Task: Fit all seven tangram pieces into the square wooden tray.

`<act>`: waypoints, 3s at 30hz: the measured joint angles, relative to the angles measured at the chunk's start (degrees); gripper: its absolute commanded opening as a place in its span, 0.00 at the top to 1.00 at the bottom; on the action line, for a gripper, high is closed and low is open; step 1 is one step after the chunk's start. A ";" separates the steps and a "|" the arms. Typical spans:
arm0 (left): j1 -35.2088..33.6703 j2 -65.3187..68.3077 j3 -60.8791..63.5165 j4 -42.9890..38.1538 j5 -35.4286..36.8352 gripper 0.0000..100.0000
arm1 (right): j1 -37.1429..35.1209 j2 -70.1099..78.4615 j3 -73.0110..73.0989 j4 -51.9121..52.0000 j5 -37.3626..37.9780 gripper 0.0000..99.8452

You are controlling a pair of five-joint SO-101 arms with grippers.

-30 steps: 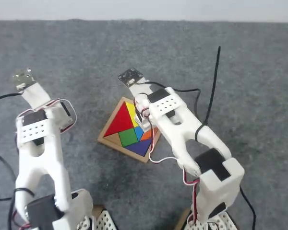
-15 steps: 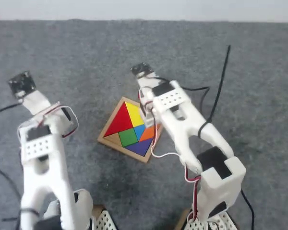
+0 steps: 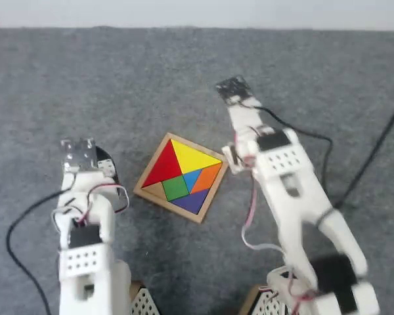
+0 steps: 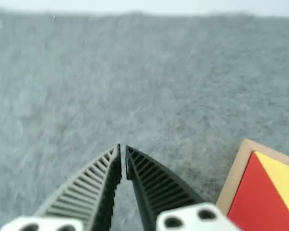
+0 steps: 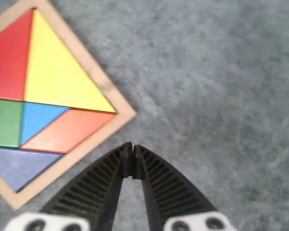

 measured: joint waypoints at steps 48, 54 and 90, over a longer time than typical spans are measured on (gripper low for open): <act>7.56 -34.99 6.86 54.07 -0.62 0.98 | 10.11 -87.56 61.71 7.74 4.57 0.99; 7.56 -34.99 6.86 54.07 -0.62 0.98 | 10.11 -87.56 61.71 14.59 4.57 0.99; 7.56 -34.99 6.86 54.07 -0.62 0.98 | 10.11 -87.56 61.71 19.87 4.57 0.99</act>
